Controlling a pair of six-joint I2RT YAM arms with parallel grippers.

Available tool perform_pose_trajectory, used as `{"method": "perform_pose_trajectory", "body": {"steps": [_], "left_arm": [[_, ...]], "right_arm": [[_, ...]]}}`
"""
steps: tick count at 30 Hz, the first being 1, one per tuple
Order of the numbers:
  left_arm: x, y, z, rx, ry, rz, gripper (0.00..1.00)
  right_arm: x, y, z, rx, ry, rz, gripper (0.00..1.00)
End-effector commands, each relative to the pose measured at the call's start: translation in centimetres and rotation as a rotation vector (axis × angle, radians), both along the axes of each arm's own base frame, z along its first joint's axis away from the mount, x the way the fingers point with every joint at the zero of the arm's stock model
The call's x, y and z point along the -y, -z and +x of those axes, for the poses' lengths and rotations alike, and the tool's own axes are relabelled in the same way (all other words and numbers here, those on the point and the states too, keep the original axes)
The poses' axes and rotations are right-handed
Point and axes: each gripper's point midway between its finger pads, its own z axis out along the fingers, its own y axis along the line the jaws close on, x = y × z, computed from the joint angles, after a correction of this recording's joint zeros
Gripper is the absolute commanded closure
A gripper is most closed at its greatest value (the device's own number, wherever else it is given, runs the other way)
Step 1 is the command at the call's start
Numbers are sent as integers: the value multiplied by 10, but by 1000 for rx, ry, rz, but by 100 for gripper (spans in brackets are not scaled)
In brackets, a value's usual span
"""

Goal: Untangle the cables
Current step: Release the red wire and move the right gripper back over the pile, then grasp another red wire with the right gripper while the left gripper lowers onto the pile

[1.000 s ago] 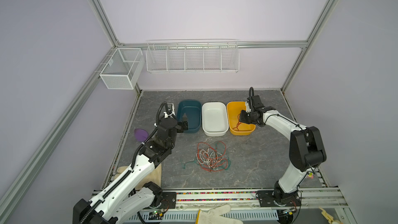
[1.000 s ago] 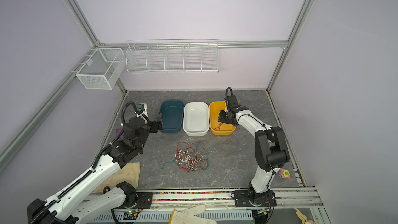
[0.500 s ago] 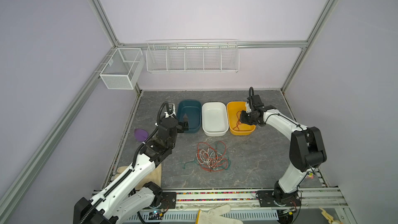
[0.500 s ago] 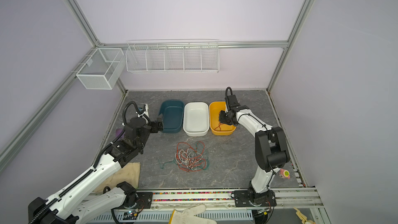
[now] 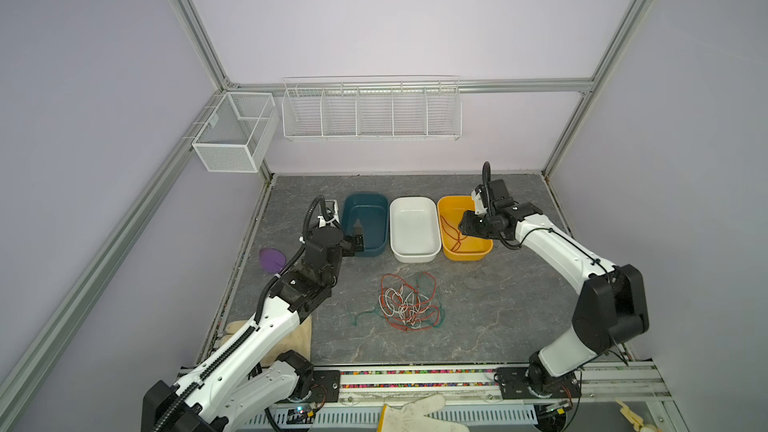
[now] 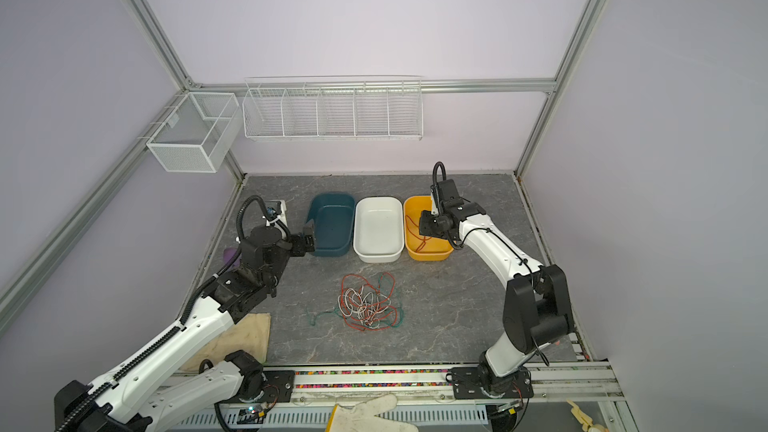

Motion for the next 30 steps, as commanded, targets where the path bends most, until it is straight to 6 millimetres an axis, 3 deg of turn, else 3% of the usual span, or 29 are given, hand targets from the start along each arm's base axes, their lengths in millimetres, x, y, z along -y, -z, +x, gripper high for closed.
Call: {"method": "perform_pose_trajectory", "body": {"steps": [1, 11, 16, 25, 30], "left_arm": [[1, -3, -1, -2, 15, 18, 1], [6, 0, -1, -35, 36, 22, 1], [5, -2, -3, -27, 34, 17, 1], [7, 0, -3, -33, 45, 17, 1], [7, 1, -3, -37, 48, 19, 1]], "right_arm": [[-18, -12, -27, 25, -82, 1, 50], [-79, 3, -111, -27, -225, 150, 43], [-73, 20, -140, -54, -135, 228, 44], [-69, 40, -156, -128, -8, 340, 43], [-77, 51, -157, -166, -5, 366, 43]]}}
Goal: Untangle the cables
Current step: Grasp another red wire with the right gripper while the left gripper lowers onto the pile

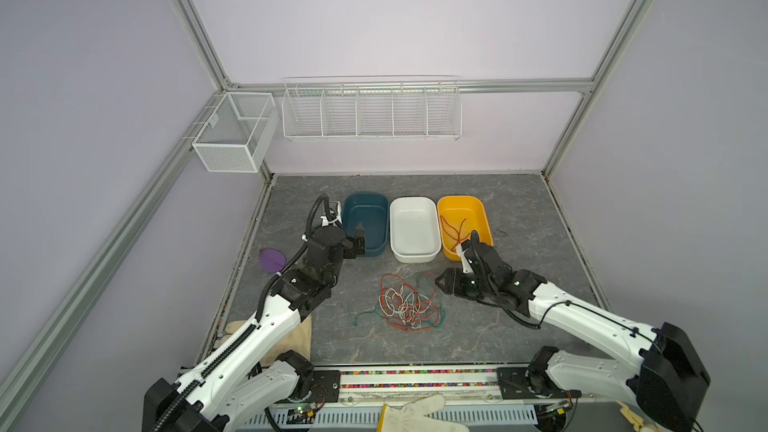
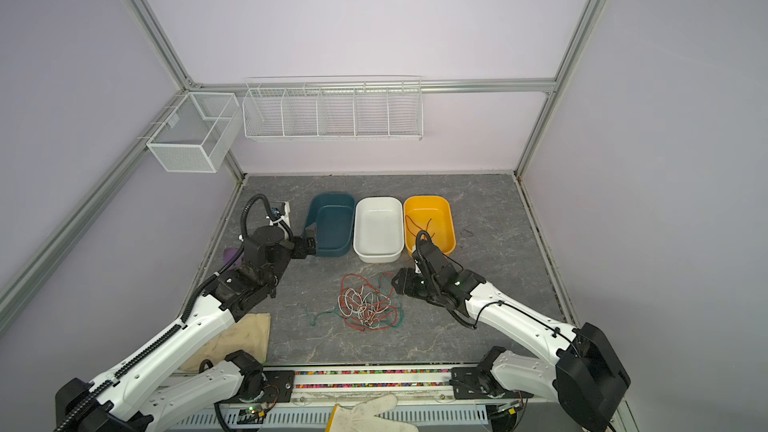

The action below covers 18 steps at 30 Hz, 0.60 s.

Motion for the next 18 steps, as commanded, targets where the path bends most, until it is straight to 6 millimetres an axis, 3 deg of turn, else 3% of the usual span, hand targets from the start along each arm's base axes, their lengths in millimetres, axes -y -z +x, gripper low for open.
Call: {"method": "perform_pose_trajectory", "body": {"steps": [1, 9, 14, 18], "left_arm": [[3, -9, -1, 10, 18, -1, 1], [15, -4, -4, -6, 91, -14, 1], [40, 2, -14, 16, 247, 13, 1], [67, 12, -36, 63, 433, 114, 1]], "right_arm": [[-12, 2, 0, -32, 25, 63, 43], [-24, 14, 0, -48, 11, 47, 44], [-33, 23, 1, -78, 0, 60, 49], [-35, 25, 4, -75, -1, 60, 59]]}}
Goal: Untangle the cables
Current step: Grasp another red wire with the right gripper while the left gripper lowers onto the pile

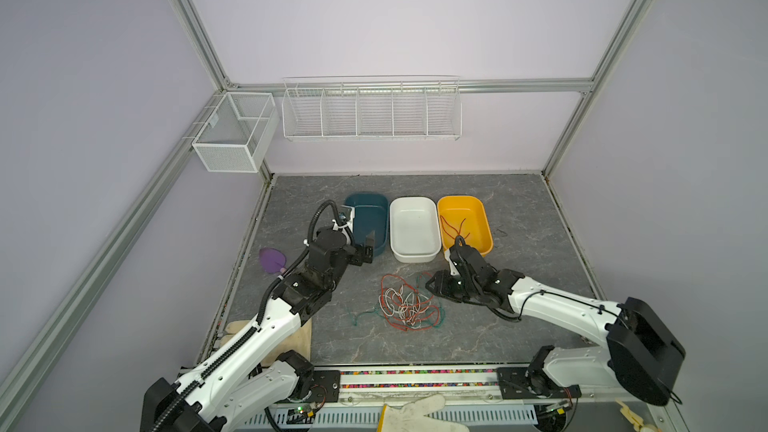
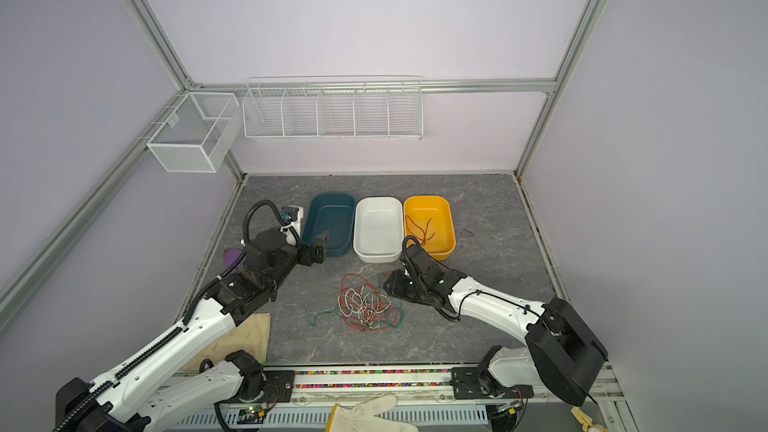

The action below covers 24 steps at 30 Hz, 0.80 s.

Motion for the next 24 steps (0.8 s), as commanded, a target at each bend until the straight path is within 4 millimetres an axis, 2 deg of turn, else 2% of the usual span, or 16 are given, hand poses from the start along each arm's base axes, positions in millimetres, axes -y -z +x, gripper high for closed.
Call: {"method": "perform_pose_trajectory", "body": {"steps": [1, 8, 11, 18, 24], "left_arm": [[27, 2, -21, 76, 200, 88, 1], [48, 17, -44, 80, 390, 148, 1], [56, 24, -51, 58, 444, 159, 1], [66, 32, -64, 45, 533, 171, 1], [71, 38, -73, 54, 579, 208, 1]], "right_arm": [[-6, -4, 2, 5, 8, 29, 60], [-4, -3, 4, 21, 1, 5, 72], [3, -7, 5, 50, 8, -21, 77], [-1, -25, 4, 98, -57, -20, 87], [-2, -47, 5, 160, -112, -36, 90]]}}
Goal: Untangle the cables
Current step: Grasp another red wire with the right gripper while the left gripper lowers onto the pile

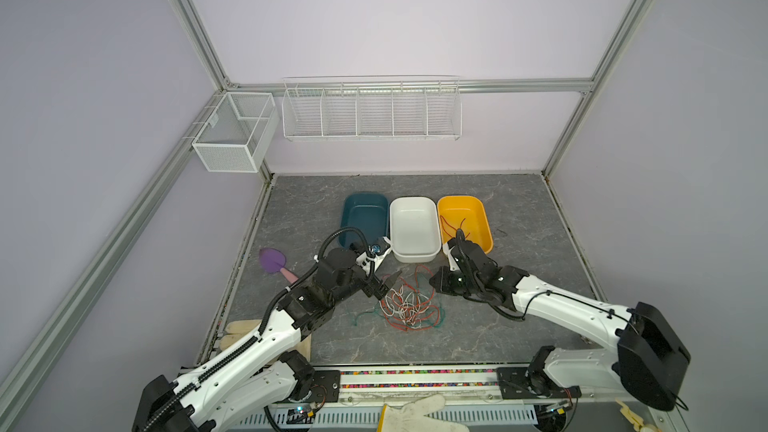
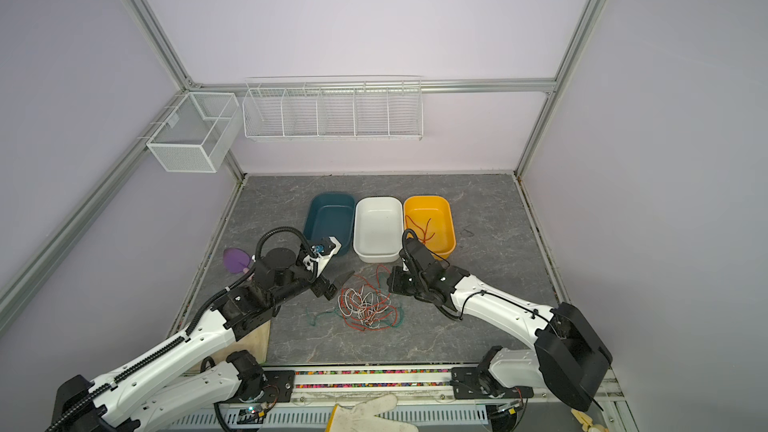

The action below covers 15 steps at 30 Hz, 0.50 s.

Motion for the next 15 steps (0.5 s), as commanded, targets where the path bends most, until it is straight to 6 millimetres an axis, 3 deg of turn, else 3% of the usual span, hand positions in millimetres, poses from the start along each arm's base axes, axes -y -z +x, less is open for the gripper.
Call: {"method": "perform_pose_trajectory", "body": {"steps": [1, 7, 15], "left_arm": [[3, 8, -7, 10, 49, 38, 1], [4, 10, -8, 5, 52, 40, 1], [6, 12, -11, 9, 66, 51, 1]], "right_arm": [[0, -21, -1, 60, -50, -23, 92], [6, -52, -1, 155, -92, -46, 93], [9, -110, -5, 270, -144, -18, 93]]}}
